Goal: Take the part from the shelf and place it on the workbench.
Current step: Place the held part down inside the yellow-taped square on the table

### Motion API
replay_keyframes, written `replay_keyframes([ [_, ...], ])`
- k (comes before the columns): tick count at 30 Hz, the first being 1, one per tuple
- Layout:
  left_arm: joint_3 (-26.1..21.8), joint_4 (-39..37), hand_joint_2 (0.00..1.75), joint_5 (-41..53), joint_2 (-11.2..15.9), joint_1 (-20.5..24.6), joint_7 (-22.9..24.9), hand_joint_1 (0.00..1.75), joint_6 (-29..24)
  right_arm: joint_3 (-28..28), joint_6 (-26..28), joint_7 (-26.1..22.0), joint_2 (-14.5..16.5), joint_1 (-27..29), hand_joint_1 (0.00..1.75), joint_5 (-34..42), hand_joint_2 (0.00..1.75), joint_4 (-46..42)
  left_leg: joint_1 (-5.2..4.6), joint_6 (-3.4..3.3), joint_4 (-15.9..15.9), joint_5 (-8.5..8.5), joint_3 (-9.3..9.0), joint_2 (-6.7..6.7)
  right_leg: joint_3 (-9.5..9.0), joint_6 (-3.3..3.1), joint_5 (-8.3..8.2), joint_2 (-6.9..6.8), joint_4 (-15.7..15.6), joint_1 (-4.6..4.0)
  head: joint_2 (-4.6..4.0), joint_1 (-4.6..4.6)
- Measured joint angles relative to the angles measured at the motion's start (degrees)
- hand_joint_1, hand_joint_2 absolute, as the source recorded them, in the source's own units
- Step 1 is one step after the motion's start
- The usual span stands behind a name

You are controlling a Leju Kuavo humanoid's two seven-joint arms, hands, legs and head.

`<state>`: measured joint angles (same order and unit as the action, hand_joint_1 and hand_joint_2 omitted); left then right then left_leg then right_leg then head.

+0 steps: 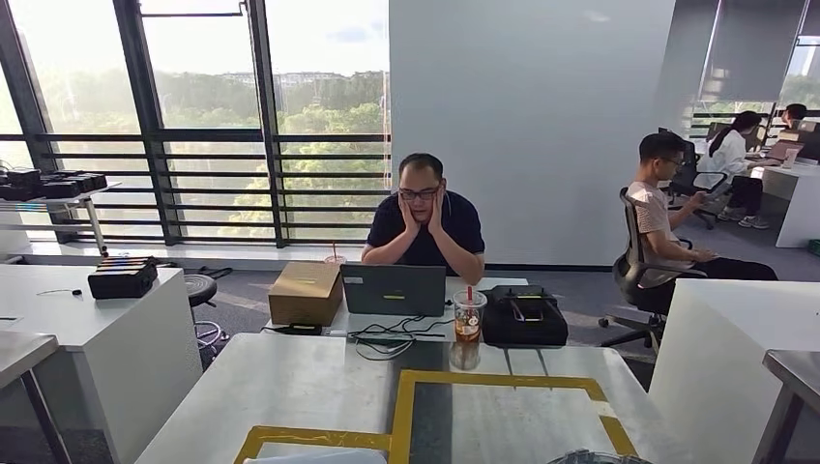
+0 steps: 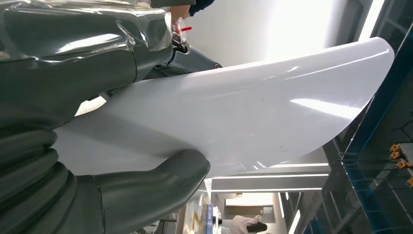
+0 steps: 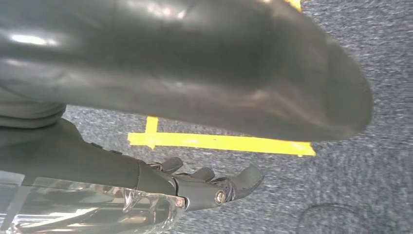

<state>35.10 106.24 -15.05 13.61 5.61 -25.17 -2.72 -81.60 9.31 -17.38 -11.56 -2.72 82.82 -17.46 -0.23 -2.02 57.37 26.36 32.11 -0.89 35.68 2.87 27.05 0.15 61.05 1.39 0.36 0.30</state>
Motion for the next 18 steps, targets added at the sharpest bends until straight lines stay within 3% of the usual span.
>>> replay_keyframes([
  [2,-0.02,-0.01,1.75,-0.15,0.03,-0.01,0.21,1.75,0.12,0.01,0.0,0.03,-0.01,0.01,0.0,0.0,0.0,0.0,-0.21,0.57,0.49,0.72,-0.07,-0.02,-1.25,-0.98,-1.31,-0.04,-2.79,-0.21,-0.01,0.06],
  [4,-0.06,-0.02,1.75,-0.23,0.04,-0.06,0.29,1.75,0.16,0.01,0.0,0.07,0.03,0.01,0.0,-0.01,0.0,-0.01,-0.15,0.99,0.64,1.06,-0.1,0.02,-1.42,-2.02,-1.33,-0.02,-2.81,-0.28,0.01,0.17],
  [6,-0.12,-0.01,1.75,-0.27,0.05,-0.09,0.3,1.75,0.16,0.04,0.01,0.07,0.06,0.0,0.0,-0.02,0.0,-0.03,0.07,1.61,2.53,2.29,0.68,0.19,-1.71,-2.67,-1.24,-0.01,-2.93,-0.04,0.01,0.31],
  [9,-0.16,-0.01,1.75,-0.37,0.05,-0.25,0.3,1.75,0.16,0.1,0.03,0.07,0.03,-0.02,0.0,-0.04,0.0,-0.04,0.56,2.49,12.56,6.71,5.77,0.49,-2.1,-3.27,-0.94,0.0,-2.98,0.01,0.01,0.51],
  [11,-0.15,-0.02,1.75,-0.41,0.06,-0.5,0.3,1.75,0.16,0.1,0.04,0.07,0.04,-0.02,0.0,-0.08,0.0,-0.04,0.73,2.61,17.02,7.36,8.75,0.57,-2.23,-3.41,-0.78,0.03,-2.97,-0.1,0.01,0.56],
  [12,-0.16,-0.02,1.75,-0.41,0.08,-0.58,0.3,1.75,0.16,0.11,0.04,0.07,0.06,-0.01,0.0,-0.11,0.0,-0.04,0.75,2.48,16.06,6.06,8.71,0.57,-2.38,-3.42,-0.69,0.09,-2.97,-0.17,0.01,0.59],
  [15,-0.38,0.0,1.75,-0.39,0.13,-0.64,0.31,1.75,0.16,0.11,0.04,0.07,0.27,-0.05,0.0,-0.26,0.0,-0.07,0.3,1.12,5.03,0.11,4.1,0.66,-2.94,-3.25,-0.34,0.28,-2.99,-0.42,-0.01,0.63],
  [16,-0.48,0.01,1.75,-0.39,0.13,-0.64,0.31,1.75,0.16,0.12,0.05,0.07,0.32,-0.06,0.0,-0.3,0.0,-0.09,0.0,0.66,2.42,-0.72,2.94,0.73,-2.95,-3.1,-0.24,0.3,-3.0,-0.43,0.0,0.67],
  [18,-0.64,0.02,1.75,-0.23,0.15,-0.75,0.31,1.75,0.16,0.13,0.06,0.09,0.41,-0.07,0.0,-0.37,0.0,-0.16,-0.5,0.2,0.89,-0.64,2.3,0.84,-2.89,-2.6,-0.13,0.27,-3.09,-0.41,0.01,0.64],
])
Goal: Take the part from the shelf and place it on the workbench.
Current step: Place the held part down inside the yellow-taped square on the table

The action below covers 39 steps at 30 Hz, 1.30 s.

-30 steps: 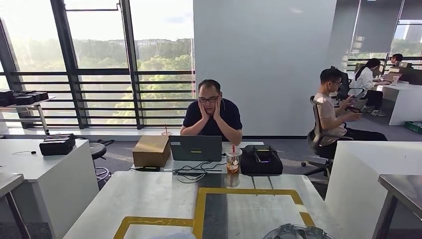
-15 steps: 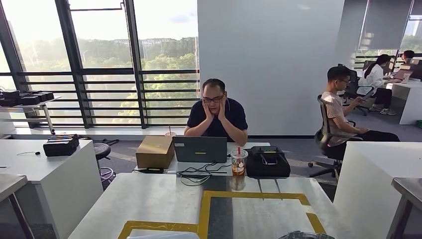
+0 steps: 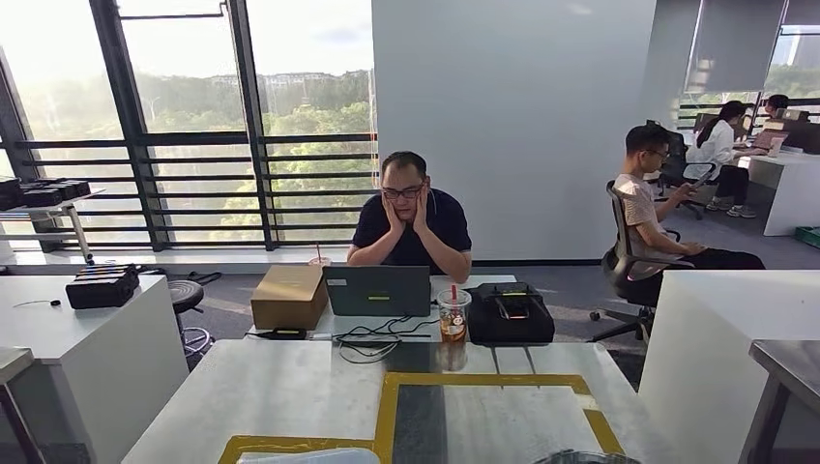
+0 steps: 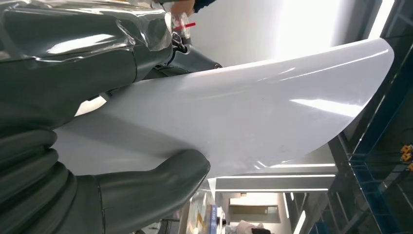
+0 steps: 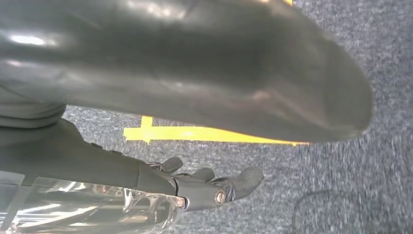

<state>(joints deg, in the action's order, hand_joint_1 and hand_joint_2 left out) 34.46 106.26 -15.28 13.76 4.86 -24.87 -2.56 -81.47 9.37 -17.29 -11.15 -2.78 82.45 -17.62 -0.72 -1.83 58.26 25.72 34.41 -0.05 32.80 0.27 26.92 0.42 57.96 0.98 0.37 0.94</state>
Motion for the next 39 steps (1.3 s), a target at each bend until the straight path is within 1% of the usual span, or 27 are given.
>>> replay_keyframes([
  [3,-0.21,0.08,1.75,0.49,0.07,-0.18,0.01,1.75,0.0,0.01,0.01,0.05,0.01,-0.01,0.0,-0.1,0.0,-0.04,0.2,-0.52,-1.45,-0.64,-1.22,-0.02,0.27,0.64,0.66,-0.2,0.85,0.05,-0.01,-0.04],
  [4,-0.26,0.11,1.75,0.67,0.04,-0.2,0.01,1.75,-0.01,0.01,0.01,0.07,-0.01,-0.02,0.0,-0.14,0.0,-0.05,0.38,-0.74,-2.0,-0.91,-1.7,0.0,1.17,0.59,1.65,-0.25,2.82,0.01,-0.01,-0.1],
  [6,-0.28,0.13,1.75,1.21,-0.01,-0.37,0.04,1.75,-0.09,0.01,-0.01,0.09,-0.07,0.04,0.0,-0.18,0.0,-0.06,0.48,-1.03,-2.33,-1.01,-1.9,0.02,4.81,0.29,4.75,-0.28,10.13,0.11,-0.01,-0.25],
  [7,-0.28,0.12,1.75,1.47,-0.02,-0.54,0.05,1.75,-0.16,0.01,-0.01,0.11,-0.13,0.09,0.0,-0.18,0.0,-0.06,0.46,-1.05,-2.31,-0.96,-1.89,-0.02,6.69,0.36,5.93,-0.28,13.69,0.16,-0.01,-0.32],
  [8,-0.28,0.11,1.75,1.66,-0.03,-0.7,0.06,1.75,-0.25,0.01,-0.02,0.13,-0.19,0.15,0.0,-0.18,0.0,-0.06,0.45,-1.03,-2.3,-0.9,-1.9,-0.07,7.86,0.66,6.35,-0.29,15.71,0.26,-0.01,-0.38],
  [9,-0.28,0.11,1.75,1.72,-0.03,-0.81,0.06,1.75,-0.33,0.01,-0.02,0.15,-0.26,0.18,0.0,-0.18,0.0,-0.06,0.48,-0.96,-2.25,-0.83,-1.93,-0.15,7.89,1.15,5.77,-0.3,15.36,0.36,-0.01,-0.42],
  [10,-0.29,0.11,1.75,1.76,-0.03,-0.88,0.06,1.75,-0.39,0.01,-0.02,0.15,-0.31,0.2,0.0,-0.18,0.0,-0.06,0.55,-0.79,-2.15,-0.72,-1.98,-0.23,6.69,1.76,4.35,-0.32,12.59,0.5,-0.01,-0.47],
  [11,-0.29,0.11,1.75,1.79,-0.03,-0.91,0.06,1.75,-0.42,0.01,-0.03,0.15,-0.37,0.18,0.0,-0.18,0.0,-0.06,0.62,-0.53,-1.92,-0.53,-2.02,-0.31,4.66,2.35,2.55,-0.36,8.25,0.67,-0.01,-0.5],
  [12,-0.3,0.12,1.75,1.8,-0.03,-0.93,0.07,1.75,-0.44,0.01,-0.04,0.16,-0.34,0.15,0.0,-0.18,0.0,-0.07,0.55,-0.17,-1.59,-0.24,-1.96,-0.37,2.79,2.6,1.05,-0.38,4.38,0.71,-0.01,-0.57],
  [13,-0.32,0.13,1.75,1.82,-0.02,-0.95,0.08,1.75,-0.45,0.01,-0.06,0.16,-0.37,0.1,0.0,-0.18,0.0,-0.07,0.47,0.19,-1.21,0.05,-1.87,-0.4,1.38,2.43,0.02,-0.37,1.56,0.74,-0.01,-0.58],
  [14,-0.34,0.14,1.75,1.82,-0.02,-0.97,0.09,1.75,-0.46,0.01,-0.07,0.17,-0.35,0.08,0.0,-0.17,0.0,-0.08,0.35,0.48,-0.9,0.28,-1.76,-0.4,0.7,2.03,-0.42,-0.35,0.2,0.69,-0.01,-0.56],
  [16,-0.35,0.15,1.75,1.84,-0.01,-1.02,0.09,1.75,-0.48,-0.01,-0.08,0.19,-0.36,0.08,0.0,-0.17,0.0,-0.1,0.35,0.78,-0.64,0.51,-1.69,-0.37,0.63,1.0,-0.43,-0.28,0.12,0.56,-0.01,-0.41],
  [18,-0.39,0.15,1.75,1.84,0.0,-1.04,0.08,1.75,-0.48,-0.01,-0.08,0.2,-0.28,0.12,0.0,-0.18,0.0,-0.12,0.59,1.13,0.23,1.25,-1.34,-0.32,0.41,0.39,-0.42,-0.26,0.04,0.67,-0.01,-0.31],
  [20,-0.45,0.16,1.75,1.84,0.0,-1.04,0.08,1.75,-0.48,0.01,-0.08,0.2,-0.28,0.1,0.0,-0.18,0.0,-0.13,0.87,1.75,5.02,3.91,0.83,-0.26,0.12,-0.1,-0.36,-0.26,-0.01,0.79,-0.01,-0.17],
  [22,-0.46,0.16,1.75,1.84,0.0,-1.11,0.09,1.75,-0.48,0.01,-0.08,0.2,-0.31,0.11,0.0,-0.18,0.0,-0.13,1.1,2.16,12.86,7.17,4.73,-0.22,0.02,-0.35,-0.25,-0.27,0.01,0.64,0.0,-0.05],
  [23,-0.45,0.16,1.75,1.84,0.02,-1.16,0.09,1.75,-0.48,0.0,-0.08,0.2,-0.3,0.11,0.0,-0.18,0.0,-0.13,1.17,2.2,15.69,7.88,6.35,-0.21,-0.01,-0.39,-0.21,-0.27,0.02,0.54,-0.01,-0.03],
  [24,-0.45,0.16,1.75,1.84,0.03,-1.19,0.09,1.75,-0.48,0.0,-0.08,0.2,-0.29,0.12,0.0,-0.18,0.0,-0.13,1.19,2.14,16.52,7.52,7.03,-0.2,-0.07,-0.44,-0.17,-0.24,0.02,0.43,-0.01,0.0],
  [25,-0.45,0.16,1.75,1.84,0.05,-1.21,0.09,1.75,-0.48,0.0,-0.08,0.2,-0.28,0.11,0.0,-0.18,0.0,-0.13,1.19,1.98,15.42,6.29,6.74,-0.2,-0.16,-0.49,-0.13,-0.19,0.02,0.32,-0.01,0.03],
  [27,-0.49,0.16,1.75,1.84,0.07,-1.19,0.09,1.75,-0.48,0.01,-0.08,0.2,-0.22,0.08,0.0,-0.18,0.0,-0.13,0.96,1.15,7.37,2.17,3.07,-0.2,-0.43,-0.56,-0.05,-0.03,-0.02,0.15,-0.01,0.07],
  [29,-0.51,0.17,1.75,1.99,0.09,-1.15,0.08,1.75,-0.49,0.01,-0.08,0.2,-0.1,0.05,0.0,-0.18,0.0,-0.15,0.5,0.34,1.02,0.07,0.06,-0.08,-0.43,-0.41,0.03,0.06,-0.07,-0.06,0.0,0.07],
  [31,-0.54,0.24,1.75,2.92,0.14,-1.18,0.07,1.75,-0.68,-0.01,-0.09,0.2,-0.04,0.12,0.0,-0.19,0.0,-0.17,0.16,0.08,-0.07,0.12,-0.35,0.0,-0.35,0.04,0.04,0.03,-0.22,-0.09,-0.01,0.06],
  [33,-0.61,0.45,1.75,4.77,0.23,-1.25,0.03,1.75,-1.26,-0.01,-0.07,0.15,-0.07,0.23,0.0,-0.24,0.0,-0.21,0.31,-0.24,-0.97,-0.32,-0.94,-0.01,-0.41,0.59,0.16,-0.06,-0.21,-0.04,-0.01,0.02],
  [34,-0.62,0.56,1.75,5.94,0.26,-1.25,-0.02,1.75,-1.75,-0.01,-0.04,0.1,-0.08,0.25,0.0,-0.28,0.0,-0.25,0.44,-0.48,-1.5,-0.61,-1.34,0.0,0.01,0.68,0.79,-0.09,0.77,-0.06,-0.01,-0.02],
  [36,-0.58,0.68,1.75,8.78,0.24,-1.32,-0.2,1.75,-3.05,-0.01,0.05,-0.01,-0.14,0.31,0.0,-0.4,0.0,-0.35,0.56,-0.79,-2.18,-1.0,-1.82,0.04,2.48,0.5,3.35,-0.13,5.94,-0.01,-0.02,-0.19],
  [37,-0.54,0.68,1.75,10.51,0.25,-1.41,-0.32,1.75,-3.84,-0.02,0.09,-0.04,-0.18,0.36,0.0,-0.5,0.0,-0.39,0.51,-0.89,-2.18,-1.03,-1.79,0.03,4.5,0.41,5.03,-0.13,10.1,0.01,-0.01,-0.24],
  [38,-0.5,0.68,1.75,12.21,0.25,-1.54,-0.43,1.75,-4.6,-0.02,0.11,-0.04,-0.23,0.41,0.0,-0.57,0.0,-0.43,0.46,-0.9,-2.16,-1.02,-1.75,0.02,6.31,0.48,6.22,-0.13,13.69,0.04,-0.01,-0.31],
  [39,-0.45,0.68,1.75,13.94,0.26,-1.67,-0.55,1.75,-5.33,-0.02,0.11,-0.04,-0.28,0.47,0.0,-0.63,0.0,-0.44,0.43,-0.9,-2.14,-1.0,-1.74,-0.01,7.41,0.77,6.63,-0.14,15.73,0.08,-0.01,-0.34],
])
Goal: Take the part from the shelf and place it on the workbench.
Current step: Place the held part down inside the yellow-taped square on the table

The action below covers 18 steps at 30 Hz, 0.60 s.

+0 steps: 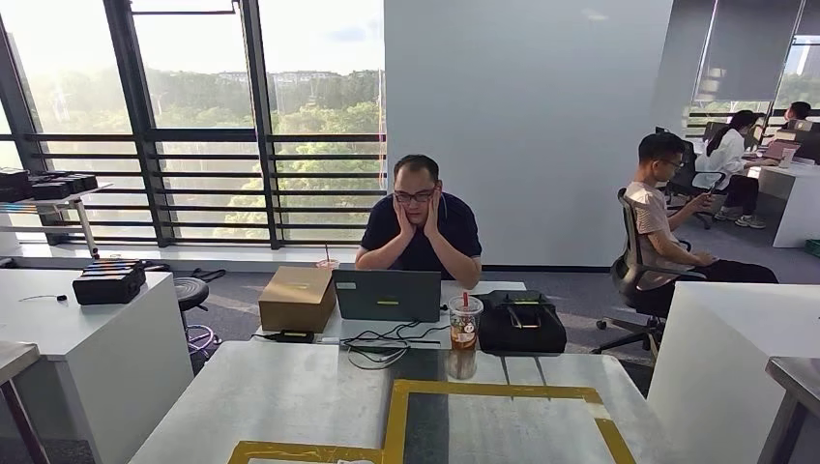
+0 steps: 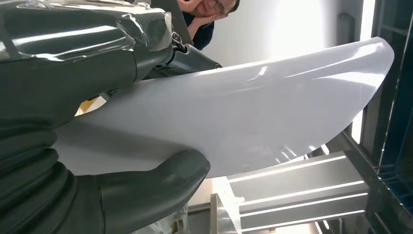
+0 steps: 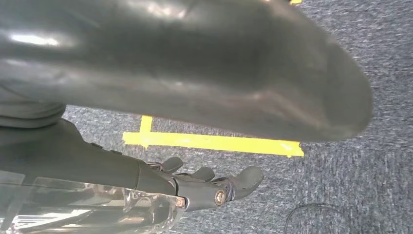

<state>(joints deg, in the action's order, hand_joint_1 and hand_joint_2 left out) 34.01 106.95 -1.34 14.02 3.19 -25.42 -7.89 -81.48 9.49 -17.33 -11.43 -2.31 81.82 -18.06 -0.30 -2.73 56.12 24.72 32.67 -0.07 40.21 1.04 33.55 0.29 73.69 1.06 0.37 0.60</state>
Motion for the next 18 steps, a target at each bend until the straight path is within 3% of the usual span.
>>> replay_keyframes([
  [1,0.06,0.0,1.75,1.76,0.0,-0.09,-0.13,1.75,-0.7,0.0,0.0,0.0,-0.04,0.04,0.0,-0.04,0.0,-0.01,0.0,0.02,0.04,0.03,0.0,-0.04,0.14,0.49,-0.42,-0.02,0.01,0.08,0.0,-0.04],
  [2,0.13,0.0,1.75,3.39,-0.02,-0.14,-0.21,1.75,-1.29,0.01,0.01,-0.01,-0.08,0.04,0.0,-0.04,0.0,-0.02,0.04,0.11,0.13,0.09,-0.03,-0.07,-1.02,1.08,-1.75,-0.04,-2.59,0.2,0.0,-0.09],
  [3,0.27,-0.01,1.75,5.29,-0.05,-0.03,-0.27,1.75,-1.91,0.02,0.04,-0.07,-0.09,0.04,0.0,-0.02,0.0,-0.03,0.09,0.3,0.36,0.22,-0.02,-0.12,-3.13,1.69,-3.56,-0.14,-7.06,0.39,-0.01,-0.12],
  [4,0.48,-0.05,1.75,7.03,-0.1,0.24,-0.25,1.75,-2.49,0.04,0.09,-0.15,-0.02,0.04,0.0,0.03,0.0,-0.08,0.0,0.62,0.71,0.44,0.08,-0.19,-5.04,1.92,-5.04,-0.19,-11.05,0.44,-0.01,-0.18],
  [6,1.16,-0.18,1.75,9.98,-0.27,1.16,0.01,1.75,-3.46,0.09,0.25,-0.39,0.15,0.1,0.0,0.25,0.0,-0.22,-0.16,1.26,1.4,0.87,0.32,-0.29,-7.32,1.27,-6.63,-0.24,-15.63,0.41,-0.01,-0.15],
  [8,1.99,-0.3,1.75,11.27,-0.48,2.06,0.55,1.75,-3.86,0.13,0.36,-0.49,0.31,0.21,0.0,0.57,0.0,-0.39,-0.1,1.65,1.63,1.01,0.42,-0.3,-7.4,0.09,-6.8,-0.15,-15.71,0.27,0.0,-0.05],
  [10,2.77,-0.45,1.75,11.65,-0.58,2.75,1.28,1.75,-3.8,0.25,0.62,-0.46,0.56,0.32,0.0,1.11,0.0,-0.6,0.14,2.15,2.69,1.83,0.97,-0.23,-7.45,-0.53,-6.95,-0.09,-15.79,0.41,-0.01,0.04],
  [12,3.45,-0.87,1.75,12.68,-0.6,3.46,1.98,1.75,-4.17,0.52,1.26,-0.43,0.89,0.41,0.0,1.74,0.0,-0.75,0.44,2.82,7.74,4.79,3.33,-0.16,-7.49,-0.9,-6.99,-0.06,-15.83,0.54,0.0,0.19],
  [14,4.13,-1.67,1.75,15.13,-0.65,3.92,2.56,1.75,-5.56,0.7,1.8,-0.42,1.16,0.52,0.0,2.01,0.0,-0.86,0.72,3.26,15.32,8.05,6.85,-0.1,-7.46,-1.04,-6.96,-0.07,-15.82,0.44,0.0,0.3],
  [15,4.48,-2.19,1.75,16.8,-0.73,4.09,2.81,1.75,-6.6,0.72,1.97,-0.42,1.28,0.57,0.0,2.03,0.0,-0.93,0.8,3.32,17.68,8.59,8.0,-0.08,-7.47,-1.05,-6.95,-0.06,-15.81,0.38,-0.01,0.31],
  [16,4.83,-2.75,1.75,18.75,-0.8,4.33,3.04,1.75,-7.82,0.72,2.08,-0.42,1.39,0.59,0.0,2.03,0.0,-0.99,0.84,3.26,17.91,8.04,8.17,-0.07,-7.5,-1.06,-6.94,-0.02,-15.81,0.31,-0.01,0.33],
  [18,5.53,-3.85,1.75,22.79,-0.99,5.2,3.46,1.75,-10.3,0.72,2.19,-0.42,1.63,0.56,0.0,2.03,0.0,-1.13,0.75,2.67,12.01,4.43,5.35,-0.08,-7.65,-1.05,-6.93,0.1,-15.82,0.15,-0.01,0.38],
])
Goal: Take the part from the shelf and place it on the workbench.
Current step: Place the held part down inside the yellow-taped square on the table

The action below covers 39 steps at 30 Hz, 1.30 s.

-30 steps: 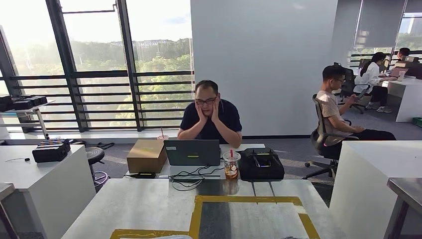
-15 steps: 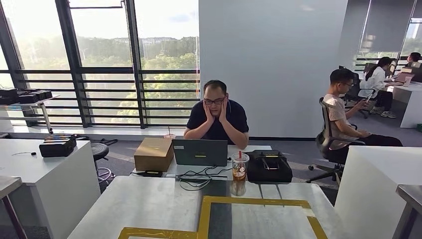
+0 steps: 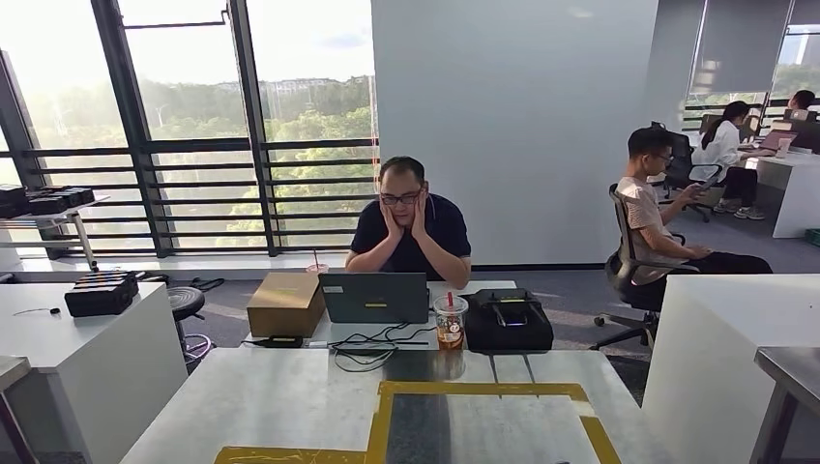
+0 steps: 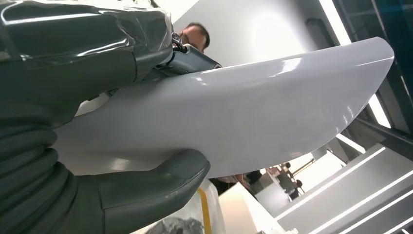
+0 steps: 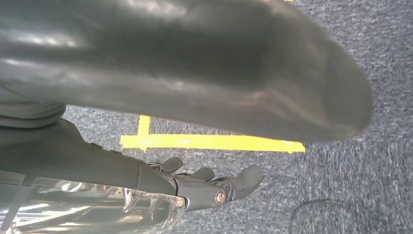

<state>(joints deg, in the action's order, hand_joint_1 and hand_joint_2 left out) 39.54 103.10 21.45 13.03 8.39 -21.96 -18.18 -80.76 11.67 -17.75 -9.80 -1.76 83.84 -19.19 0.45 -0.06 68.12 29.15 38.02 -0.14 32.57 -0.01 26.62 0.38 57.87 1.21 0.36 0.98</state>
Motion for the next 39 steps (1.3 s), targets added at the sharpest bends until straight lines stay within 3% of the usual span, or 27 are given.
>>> replay_keyframes([
  [2,0.69,-0.96,1.75,3.22,-0.28,1.07,0.37,1.75,-1.74,0.0,0.05,-0.08,0.42,-0.1,0.0,-0.07,0.0,-0.16,-0.36,-0.86,-7.43,-2.61,-3.67,0.04,-0.02,0.08,-0.01,0.05,-0.03,-0.2,0.0,-0.01],
  [3,1.06,-1.52,1.75,4.35,-0.49,1.54,0.51,1.75,-2.28,0.0,0.12,-0.17,0.64,-0.16,0.0,-0.15,0.0,-0.21,-0.6,-1.16,-9.35,-2.96,-4.57,0.08,0.06,0.19,-0.05,0.03,-0.06,-0.23,0.01,-0.03],
  [5,1.75,-2.72,1.75,5.69,-0.86,2.14,0.73,1.75,-2.88,0.0,0.29,-0.36,1.03,-0.32,0.0,-0.32,0.0,-0.22,-0.95,-1.43,-10.25,-2.9,-4.8,0.14,0.17,0.65,-0.2,-0.03,-0.27,-0.19,0.01,-0.01],
  [7,2.3,-3.62,1.75,6.2,-1.2,2.49,0.89,1.75,-3.19,0.0,0.39,-0.44,1.3,-0.47,0.0,-0.37,0.0,-0.21,-0.69,-1.87,-11.3,-3.49,-5.46,0.24,0.47,1.1,0.05,-0.12,0.17,-0.17,0.01,-0.03],
  [9,2.78,-4.42,1.75,6.78,-1.67,3.09,1.07,1.75,-3.45,0.0,0.36,-0.48,1.46,-0.57,0.0,-0.45,0.0,-0.14,-0.4,-2.39,-12.37,-4.15,-6.1,0.35,2.49,1.0,2.04,-0.21,4.24,-0.24,0.01,-0.19],
  [11,3.34,-5.63,1.75,7.82,-2.06,3.56,1.82,1.75,-3.59,-0.01,0.07,-0.5,1.67,-0.64,0.0,-0.64,0.0,0.17,-0.54,-2.6,-12.49,-4.28,-6.04,0.35,6.3,0.86,5.09,-0.21,11.95,-0.22,-0.01,-0.33],
  [12,3.63,-6.37,1.75,8.46,-2.19,3.64,2.36,1.75,-3.61,-0.01,-0.16,-0.5,1.77,-0.66,0.0,-0.8,0.0,0.42,-0.57,-2.6,-12.47,-4.27,-6.0,0.34,7.87,1.01,5.98,-0.22,15.0,-0.19,-0.01,-0.4],
  [13,3.95,-7.19,1.75,9.11,-2.31,3.77,2.92,1.75,-3.63,-0.02,-0.38,-0.5,1.84,-0.67,0.0,-1.0,0.0,0.69,-0.59,-2.59,-12.44,-4.26,-5.98,0.32,8.5,1.4,6.0,-0.23,16.09,-0.12,-0.01,-0.43],
  [14,4.29,-8.12,1.75,9.76,-2.46,4.01,3.4,1.75,-3.68,-0.03,-0.58,-0.5,1.89,-0.71,0.0,-1.27,0.0,0.96,-0.55,-2.54,-12.35,-4.23,-5.98,0.26,7.93,1.96,5.05,-0.25,14.69,0.0,-0.01,-0.48],
  [16,5.02,-10.14,1.75,11.03,-2.81,4.89,4.16,1.75,-3.98,-0.04,-0.85,-0.45,1.96,-0.99,0.0,-1.91,0.0,1.39,-0.52,-2.15,-11.85,-3.96,-5.89,0.14,4.24,3.06,1.83,-0.36,6.76,0.32,-0.01,-0.59],
  [18,5.75,-12.42,1.75,12.64,-3.13,6.16,4.91,1.75,-4.63,-0.1,-1.12,-0.17,2.12,-1.54,0.0,-2.76,0.0,1.7,-0.73,-1.54,-11.02,-3.47,-5.54,0.1,1.36,2.82,-0.25,-0.33,0.83,0.4,0.0,-0.62],
  [20,6.53,-14.86,1.75,14.75,-3.27,7.49,5.77,1.75,-5.27,-0.22,-1.47,0.37,2.32,-2.1,0.0,-3.78,0.0,1.89,-0.85,-1.13,-10.63,-3.28,-5.28,0.11,0.91,1.77,-0.66,-0.18,-0.06,0.17,-0.01,-0.5],
  [23,7.67,-18.38,1.75,18.04,-3.39,9.1,7.16,1.75,-5.57,-0.53,-2.0,1.2,2.6,-2.85,0.0,-5.29,0.0,2.06,-0.51,-0.45,-8.96,-2.09,-4.4,0.12,0.85,0.75,-0.88,-0.14,-0.16,0.45,-0.01,-0.35],
  [24,8.06,-19.65,1.75,19.17,-3.46,9.65,7.65,1.75,-5.58,-0.63,-2.14,1.44,2.67,-3.14,0.0,-5.82,0.0,2.13,-0.35,-0.12,-6.57,-0.71,-3.25,0.11,0.82,0.5,-0.93,-0.13,-0.2,0.6,-0.01,-0.28],
  [26,8.93,-22.57,1.75,21.52,-3.64,10.58,8.72,1.75,-5.6,-0.74,-2.38,1.89,2.73,-3.72,0.0,-6.9,0.0,2.3,-0.05,0.44,1.11,2.79,0.42,0.11,0.89,0.27,-0.94,-0.13,-0.18,0.56,-0.01,-0.1],
  [28,9.71,-25.4,1.75,23.65,-3.8,10.93,9.57,1.75,-5.68,-0.83,-2.61,2.33,2.83,-4.1,0.0,-7.81,0.0,2.43,0.12,0.63,6.55,4.14,3.23,0.11,0.93,0.25,-0.95,-0.08,-0.16,0.51,-0.01,-0.06],
  [29,10.03,-26.56,1.75,24.48,-3.87,11.07,9.8,1.75,-5.76,-0.87,-2.73,2.5,2.87,-4.22,0.0,-8.17,0.0,2.48,0.14,0.56,6.15,3.22,3.17,0.11,0.89,0.26,-0.95,-0.04,-0.16,0.48,-0.01,-0.03],
  [30,10.31,-27.7,1.75,25.22,-3.97,11.32,9.93,1.75,-5.84,-0.9,-2.83,2.69,2.96,-4.33,0.0,-8.5,0.0,2.52,0.14,0.38,3.5,1.44,2.02,0.11,0.82,0.26,-0.94,0.01,-0.16,0.44,-0.01,-0.01],
  [31,10.57,-28.74,1.75,25.81,-4.09,11.65,10.02,1.75,-5.92,-0.92,-2.9,2.87,3.04,-4.48,0.0,-8.78,0.0,2.56,0.1,0.06,-0.59,-0.74,0.1,0.1,0.74,0.27,-0.94,0.06,-0.18,0.4,-0.01,0.03],
  [33,11.01,-30.48,1.75,26.79,-4.32,12.46,10.17,1.75,-6.1,-0.94,-2.96,3.09,3.3,-4.88,0.0,-9.19,0.0,2.6,-0.17,-0.56,-7.78,-3.2,-3.43,0.11,0.78,0.39,-0.96,0.12,-0.2,0.15,-0.01,0.02],
  [34,11.23,-31.2,1.75,27.43,-4.44,12.84,10.33,1.75,-6.26,-0.94,-2.98,3.17,3.37,-5.04,0.0,-9.39,0.0,2.62,-0.36,-0.77,-9.57,-3.49,-4.32,0.11,0.89,0.57,-1.0,0.12,-0.22,0.08,0.0,0.01],
  [37,12.06,-33.4,1.75,30.18,-4.79,13.76,11.25,1.75,-7.08,-0.94,-3.15,3.36,3.48,-5.26,0.0,-10.14,0.0,2.75,-0.6,-1.44,-10.76,-3.77,-4.82,0.08,1.17,1.47,-1.14,0.03,-0.31,0.12,0.0,-0.03],
  [39,12.59,-34.94,1.75,31.57,-5.3,14.44,11.9,1.75,-7.89,-0.94,-3.25,3.41,3.52,-5.37,0.0,-10.61,0.0,2.86,-0.43,-2.17,-11.64,-4.38,-5.15,0.13,2.49,1.54,0.23,-0.05,2.25,0.13,0.0,-0.15],
])
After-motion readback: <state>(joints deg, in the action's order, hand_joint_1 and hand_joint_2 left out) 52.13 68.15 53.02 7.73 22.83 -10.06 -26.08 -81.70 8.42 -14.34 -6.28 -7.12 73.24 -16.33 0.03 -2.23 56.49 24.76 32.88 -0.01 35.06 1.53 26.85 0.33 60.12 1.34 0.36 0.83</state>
